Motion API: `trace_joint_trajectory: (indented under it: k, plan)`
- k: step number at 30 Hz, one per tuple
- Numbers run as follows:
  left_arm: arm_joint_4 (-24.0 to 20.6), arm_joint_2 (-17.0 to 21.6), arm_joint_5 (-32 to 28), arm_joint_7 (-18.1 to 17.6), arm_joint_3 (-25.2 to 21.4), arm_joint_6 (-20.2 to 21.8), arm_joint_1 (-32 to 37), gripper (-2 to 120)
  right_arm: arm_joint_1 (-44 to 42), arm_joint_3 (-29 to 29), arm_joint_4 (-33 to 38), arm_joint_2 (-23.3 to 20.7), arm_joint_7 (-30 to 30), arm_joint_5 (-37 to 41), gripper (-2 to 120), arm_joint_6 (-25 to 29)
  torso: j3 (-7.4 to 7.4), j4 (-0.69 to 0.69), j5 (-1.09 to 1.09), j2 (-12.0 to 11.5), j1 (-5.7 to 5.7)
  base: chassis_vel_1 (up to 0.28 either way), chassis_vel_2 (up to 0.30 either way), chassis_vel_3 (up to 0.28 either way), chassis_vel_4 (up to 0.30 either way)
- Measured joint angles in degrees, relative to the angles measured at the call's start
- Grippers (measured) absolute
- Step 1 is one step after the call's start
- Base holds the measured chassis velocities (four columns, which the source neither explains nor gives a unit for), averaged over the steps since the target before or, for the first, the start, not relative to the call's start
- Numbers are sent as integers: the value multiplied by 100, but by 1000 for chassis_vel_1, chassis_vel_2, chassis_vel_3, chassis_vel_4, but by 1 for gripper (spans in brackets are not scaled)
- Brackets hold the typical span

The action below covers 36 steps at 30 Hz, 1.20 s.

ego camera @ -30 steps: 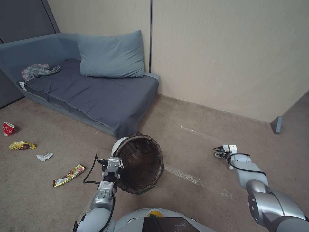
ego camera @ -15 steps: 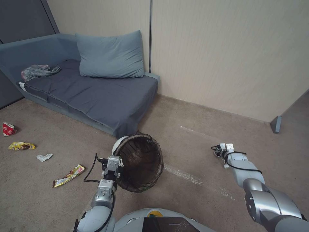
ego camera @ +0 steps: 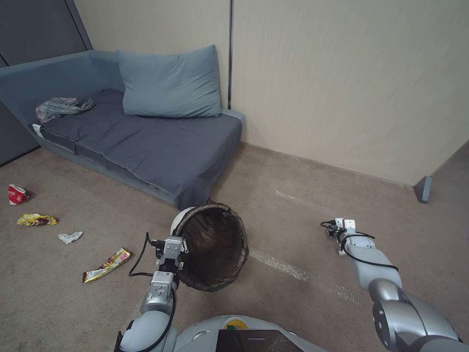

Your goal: Pick up the trash bin, then pick up the garbage from the floor and place it into the trash bin.

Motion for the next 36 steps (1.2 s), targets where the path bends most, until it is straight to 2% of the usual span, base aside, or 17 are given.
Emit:
trace_joint_trajectory:
  k: [3,9,12,14,15,17,18,19,22,23,25,26,28,29,30,32,36]
  plan:
    - [54,-34,-1,-11,4,0,-40,0,-168,47,378,5,186,306,30,-52,3,0,5,-2,1,0,0,0,0]
    - [157,-96,0,-17,48,15,-132,0,-969,-80,1941,-49,512,1336,29,-494,4,-2,10,-4,2,0,0,0,0]
    - [160,-99,-1,-18,49,20,-141,0,-1038,-82,2056,-58,528,1400,29,-506,4,-1,8,-4,2,0,0,0,0]
    - [190,-120,-27,-24,28,45,-209,0,-1720,-66,3294,-223,687,2250,29,-591,2,-4,3,-4,2,0,0,0,0]
    - [190,-120,-27,-24,28,45,-209,0,-1720,-66,3294,-223,687,2250,29,-591,2,-4,3,-4,2,0,0,0,0]
    - [287,-161,-78,-30,68,84,-267,0,-2406,82,4936,-380,636,3172,29,-343,1,-5,-5,-3,2,0,0,0,0]
    - [321,-176,-104,-34,100,105,-291,0,-2574,112,5410,-413,498,3342,29,-135,0,-1,-5,-3,2,0,0,0,0]
    - [321,-176,-104,-34,100,105,-291,0,-2574,112,5410,-413,498,3342,29,-135,0,-1,-5,-3,2,0,0,0,0]
    - [420,-136,-319,-42,186,199,-381,0,-3215,71,7139,-491,-408,3877,29,861,0,-1,-2,-2,2,0,0,0,0]
    - [420,-136,-319,-42,186,199,-381,0,-3215,71,7139,-491,-408,3877,29,861,0,-1,-2,-2,2,0,0,0,0]
    - [469,-104,-414,-45,222,241,-459,0,-3560,-105,8309,-543,-488,3984,29,846,0,-4,-8,-2,1,0,0,0,0]
    - [469,-104,-414,-45,222,241,-459,0,-3560,-105,8309,-543,-488,3984,29,846,0,-4,-8,-2,1,0,0,0,0]
    - [500,-83,-513,-59,305,275,-518,0,-3837,-684,9575,-634,-429,4175,29,835,0,-2,-4,-2,1,0,0,0,0]
    - [500,-83,-513,-59,305,275,-518,0,-3837,-684,9575,-634,-429,4175,29,835,0,-2,-4,-2,1,0,0,0,0]
    - [542,-65,-635,-99,469,331,-593,0,-3865,-1815,10639,-747,-334,4168,29,833,0,-1,-6,-1,1,0,0,0,0]
    - [524,-89,-639,-118,579,356,-607,0,-3907,-2613,10904,-749,-285,3809,29,815,0,-1,-5,-1,1,0,0,0,0]
    - [510,-113,-620,-125,627,357,-602,0,-4025,-3089,10925,-718,-271,3543,29,815,0,-3,-4,-1,1,0,0,0,0]
